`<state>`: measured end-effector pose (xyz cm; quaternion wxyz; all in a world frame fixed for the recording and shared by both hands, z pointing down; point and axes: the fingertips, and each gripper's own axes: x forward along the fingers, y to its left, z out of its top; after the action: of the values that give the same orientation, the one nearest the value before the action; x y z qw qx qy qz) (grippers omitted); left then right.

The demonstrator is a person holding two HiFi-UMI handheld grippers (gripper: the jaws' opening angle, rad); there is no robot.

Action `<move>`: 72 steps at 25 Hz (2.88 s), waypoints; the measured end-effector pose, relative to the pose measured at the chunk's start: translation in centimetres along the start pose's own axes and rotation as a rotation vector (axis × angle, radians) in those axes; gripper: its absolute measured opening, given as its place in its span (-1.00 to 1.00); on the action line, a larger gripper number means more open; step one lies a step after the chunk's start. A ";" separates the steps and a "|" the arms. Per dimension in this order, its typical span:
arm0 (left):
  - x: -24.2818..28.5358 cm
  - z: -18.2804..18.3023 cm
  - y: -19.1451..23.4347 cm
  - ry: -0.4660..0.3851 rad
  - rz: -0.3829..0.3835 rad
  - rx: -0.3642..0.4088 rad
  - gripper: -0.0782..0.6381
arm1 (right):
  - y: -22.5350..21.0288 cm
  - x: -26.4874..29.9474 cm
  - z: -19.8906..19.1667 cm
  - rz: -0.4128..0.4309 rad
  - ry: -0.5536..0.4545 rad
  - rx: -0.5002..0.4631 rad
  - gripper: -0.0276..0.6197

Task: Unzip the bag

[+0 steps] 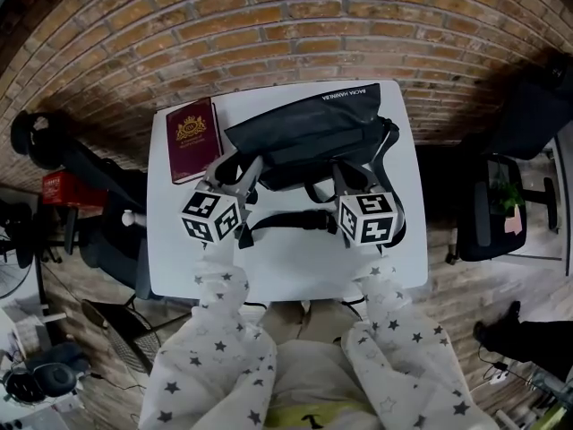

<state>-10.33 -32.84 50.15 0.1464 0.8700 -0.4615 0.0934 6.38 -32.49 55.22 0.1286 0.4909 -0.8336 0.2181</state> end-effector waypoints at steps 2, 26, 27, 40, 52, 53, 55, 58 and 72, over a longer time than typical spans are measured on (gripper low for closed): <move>-0.1 0.0 0.1 -0.001 0.003 0.000 -0.39 | -0.3 -0.2 0.1 -0.008 -0.001 -0.002 -0.87; -0.3 -0.1 0.5 -0.010 0.025 -0.005 -0.39 | -4.3 -1.1 1.1 -0.130 -0.034 0.064 -0.87; -0.3 -0.1 0.6 -0.011 0.026 -0.005 -0.39 | -5.0 -1.3 1.1 -0.147 -0.039 0.084 -0.87; -0.4 -0.1 0.8 -0.019 0.039 -0.009 -0.39 | -8.5 -2.2 2.0 -0.229 -0.060 0.106 -0.86; -0.5 -0.1 1.0 -0.026 0.049 -0.015 -0.39 | -11.7 -3.3 2.3 -0.308 -0.081 0.155 -0.86; -0.5 -0.1 1.0 -0.027 0.050 -0.016 -0.39 | -11.7 -3.3 2.4 -0.309 -0.080 0.151 -0.86; -0.6 -0.1 1.0 -0.028 0.051 -0.016 -0.39 | -11.7 -3.2 2.4 -0.312 -0.080 0.147 -0.86; -0.5 -0.1 1.0 -0.028 0.054 -0.019 -0.39 | -11.8 -3.2 2.4 -0.311 -0.081 0.153 -0.86; -3.3 1.1 -0.8 -0.104 0.170 0.023 -0.34 | -10.8 -5.8 3.2 -0.195 -0.171 0.104 -0.54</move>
<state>-11.53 -30.21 48.00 0.1041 0.8331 -0.5393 0.0655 18.65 -34.18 52.46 0.0523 0.5924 -0.7774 0.2049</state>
